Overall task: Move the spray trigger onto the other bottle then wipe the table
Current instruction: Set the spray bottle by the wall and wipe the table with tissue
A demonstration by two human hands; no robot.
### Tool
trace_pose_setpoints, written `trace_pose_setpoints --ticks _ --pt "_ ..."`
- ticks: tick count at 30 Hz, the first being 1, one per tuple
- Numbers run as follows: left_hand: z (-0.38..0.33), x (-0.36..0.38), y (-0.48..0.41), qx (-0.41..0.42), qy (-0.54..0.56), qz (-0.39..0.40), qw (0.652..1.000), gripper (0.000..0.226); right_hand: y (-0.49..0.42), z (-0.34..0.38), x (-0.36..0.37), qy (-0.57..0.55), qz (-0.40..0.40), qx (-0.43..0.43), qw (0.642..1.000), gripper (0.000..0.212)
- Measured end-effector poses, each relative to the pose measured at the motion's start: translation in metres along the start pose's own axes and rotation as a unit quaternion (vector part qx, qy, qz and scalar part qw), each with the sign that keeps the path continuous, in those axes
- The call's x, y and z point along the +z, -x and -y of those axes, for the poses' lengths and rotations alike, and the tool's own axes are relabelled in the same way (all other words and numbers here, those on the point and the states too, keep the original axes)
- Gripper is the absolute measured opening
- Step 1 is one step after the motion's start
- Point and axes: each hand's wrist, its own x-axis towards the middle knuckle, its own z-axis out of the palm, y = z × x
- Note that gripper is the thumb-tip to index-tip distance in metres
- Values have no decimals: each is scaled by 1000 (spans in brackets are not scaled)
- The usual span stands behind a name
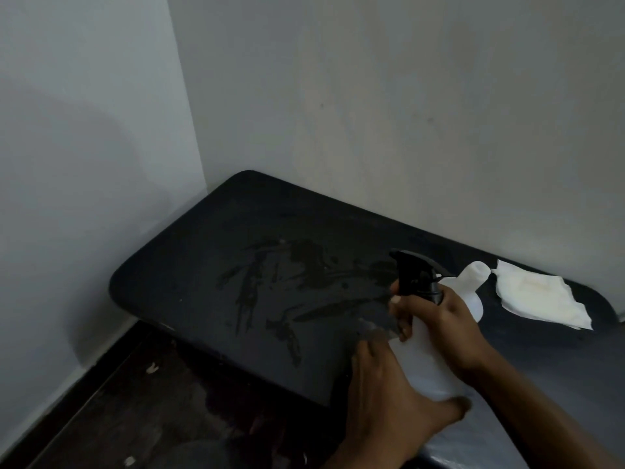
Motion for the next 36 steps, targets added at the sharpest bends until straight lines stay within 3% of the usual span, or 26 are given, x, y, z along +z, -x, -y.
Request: trace_pose_setpoints --ticks 3,8,11,17,20,23,29,32,36 --pt "-5 -4 5 24 4 -8 1000 99 -4 -2 2 -10 18 33 999 15" --pt "-3 -9 7 -30 6 4 1000 101 -14 -3 12 43 67 72 994 21" --pt "1 -14 5 -46 4 -10 999 100 -19 1 24 66 88 73 991 6" --pt "6 -24 1 -66 3 -39 997 92 -31 10 43 90 126 57 986 38" --pt "7 -27 -5 -66 -8 -57 996 79 -36 12 48 101 128 47 985 32" --pt "7 -27 -11 -67 -19 -63 996 76 -40 11 50 95 121 46 987 7" --pt "14 -32 -21 -66 9 -72 995 84 -52 16 52 106 66 50 991 6" --pt "17 -35 -24 -87 81 -84 989 92 -57 24 50 116 35 24 992 21" --pt "15 -35 -30 -79 86 -88 989 103 -61 26 42 95 0 25 995 39"
